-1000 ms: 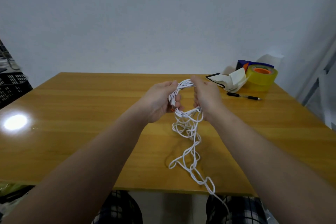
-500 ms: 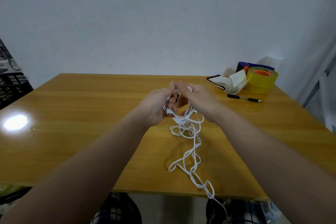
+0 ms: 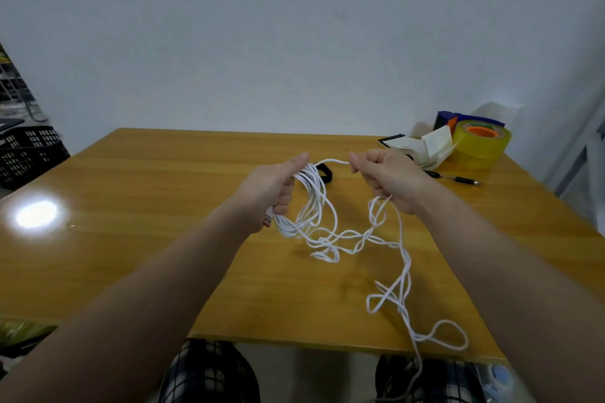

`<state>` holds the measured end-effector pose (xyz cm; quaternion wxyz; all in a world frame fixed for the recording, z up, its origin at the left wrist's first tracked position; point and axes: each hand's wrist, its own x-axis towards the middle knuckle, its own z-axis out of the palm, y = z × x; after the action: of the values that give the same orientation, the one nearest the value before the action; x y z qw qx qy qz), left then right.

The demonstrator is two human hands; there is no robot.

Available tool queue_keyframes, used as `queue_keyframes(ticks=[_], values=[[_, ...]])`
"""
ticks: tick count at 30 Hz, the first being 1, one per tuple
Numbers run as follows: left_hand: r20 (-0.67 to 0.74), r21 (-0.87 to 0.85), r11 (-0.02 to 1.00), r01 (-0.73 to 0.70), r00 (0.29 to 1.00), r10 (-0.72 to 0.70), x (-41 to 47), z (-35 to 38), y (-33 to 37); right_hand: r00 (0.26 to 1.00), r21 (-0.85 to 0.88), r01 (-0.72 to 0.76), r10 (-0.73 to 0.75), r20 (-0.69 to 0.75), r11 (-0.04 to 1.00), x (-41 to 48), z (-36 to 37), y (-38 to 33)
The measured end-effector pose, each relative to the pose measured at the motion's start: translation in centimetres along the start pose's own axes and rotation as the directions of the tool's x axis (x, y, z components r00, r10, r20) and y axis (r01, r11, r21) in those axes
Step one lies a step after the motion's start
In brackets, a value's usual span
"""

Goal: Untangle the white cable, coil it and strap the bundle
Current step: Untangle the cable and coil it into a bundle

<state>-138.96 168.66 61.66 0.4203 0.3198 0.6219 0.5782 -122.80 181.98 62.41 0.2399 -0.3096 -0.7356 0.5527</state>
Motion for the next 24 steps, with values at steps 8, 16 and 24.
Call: queue_keyframes(ticks=[8, 16, 24], values=[[-0.058, -0.584, 0.811, -0.04, 0.998, 0.007, 0.3, 0.1, 1.9, 0.991, -0.03, 0.084, -0.08, 0.112, 0.996, -0.5, 0.9, 2.0], [-0.209, -0.637, 0.756, -0.149, 0.978, 0.016, 2.3, -3.5, 1.2, 0.978, -0.001, -0.107, 0.105, 0.179, 0.994, -1.6, -2.5, 3.4], [-0.205, -0.34, 0.936, -0.095, 0.978, 0.025, 3.0, -1.5, 0.7, 0.948, -0.897, 0.314, -0.15, 0.28, 0.312, -2.2, 1.6, 0.4]])
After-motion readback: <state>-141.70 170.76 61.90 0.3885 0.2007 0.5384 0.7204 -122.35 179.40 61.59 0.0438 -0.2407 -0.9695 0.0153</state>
